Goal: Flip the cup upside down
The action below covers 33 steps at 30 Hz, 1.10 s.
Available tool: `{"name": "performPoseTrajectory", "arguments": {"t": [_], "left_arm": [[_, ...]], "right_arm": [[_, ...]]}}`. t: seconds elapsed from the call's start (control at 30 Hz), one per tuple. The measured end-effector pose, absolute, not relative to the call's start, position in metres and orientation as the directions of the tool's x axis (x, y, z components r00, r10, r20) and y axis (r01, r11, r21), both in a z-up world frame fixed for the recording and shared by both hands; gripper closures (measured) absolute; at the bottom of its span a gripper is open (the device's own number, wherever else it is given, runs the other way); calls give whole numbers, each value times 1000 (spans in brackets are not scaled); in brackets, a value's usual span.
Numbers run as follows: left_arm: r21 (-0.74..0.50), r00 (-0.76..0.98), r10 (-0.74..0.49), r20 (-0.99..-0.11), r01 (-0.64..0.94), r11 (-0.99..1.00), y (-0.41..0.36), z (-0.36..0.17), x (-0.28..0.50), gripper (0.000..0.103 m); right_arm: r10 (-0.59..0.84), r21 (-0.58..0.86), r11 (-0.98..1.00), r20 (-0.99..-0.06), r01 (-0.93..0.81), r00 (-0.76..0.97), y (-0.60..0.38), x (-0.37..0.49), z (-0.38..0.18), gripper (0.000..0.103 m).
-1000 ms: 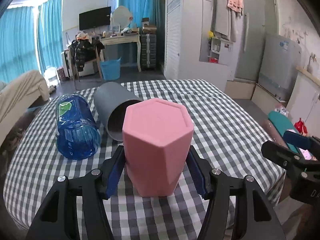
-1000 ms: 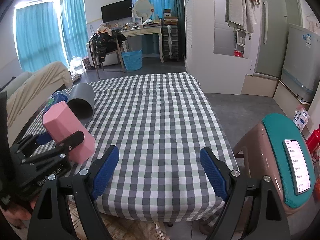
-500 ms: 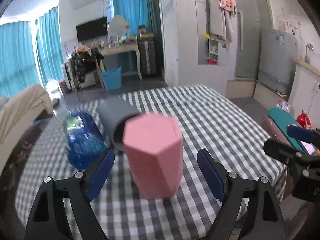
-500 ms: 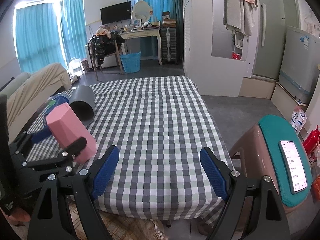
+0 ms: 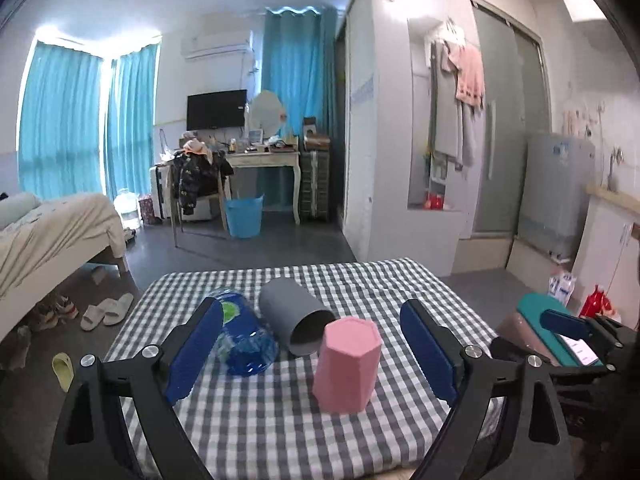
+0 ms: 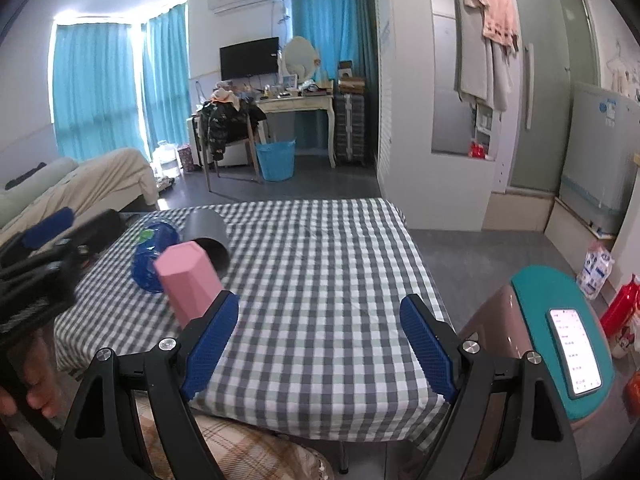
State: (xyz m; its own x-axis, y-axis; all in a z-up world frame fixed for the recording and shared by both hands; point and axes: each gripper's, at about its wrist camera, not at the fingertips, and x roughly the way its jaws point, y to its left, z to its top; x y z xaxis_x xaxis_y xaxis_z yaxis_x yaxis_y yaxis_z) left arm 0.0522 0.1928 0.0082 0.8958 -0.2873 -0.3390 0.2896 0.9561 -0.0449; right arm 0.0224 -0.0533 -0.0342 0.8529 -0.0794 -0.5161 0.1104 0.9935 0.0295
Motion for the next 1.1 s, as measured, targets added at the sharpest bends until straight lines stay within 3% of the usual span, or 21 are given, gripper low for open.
{"name": "performPoseTrajectory", "arguments": {"t": [0.23, 0.33, 0.37, 0.53, 1.1], "left_arm": [[-37, 912, -229, -339, 230, 972, 227, 0, 22, 10], [-30, 920, -197, -338, 199, 980, 237, -8, 16, 8], [-28, 920, -188, -343, 190, 981, 237, -11, 14, 1], [-54, 925, -171, -340, 162, 985, 243, -14, 4, 0], [-59, 922, -152, -356, 140, 988, 244, -16, 4, 0]], "right_arm": [[-44, 38, 997, -456, 68, 889, -20, -2, -33, 19], [-17, 64, 997, -442, 50, 897, -9, -9, -39, 7], [-11, 71, 996, -436, 47, 900, -7, -9, -41, 7], [-3, 71, 997, -442, 38, 897, 0, -10, -41, 1], [-6, 60, 998, -418, 35, 908, -5, -14, -32, 0]]}}
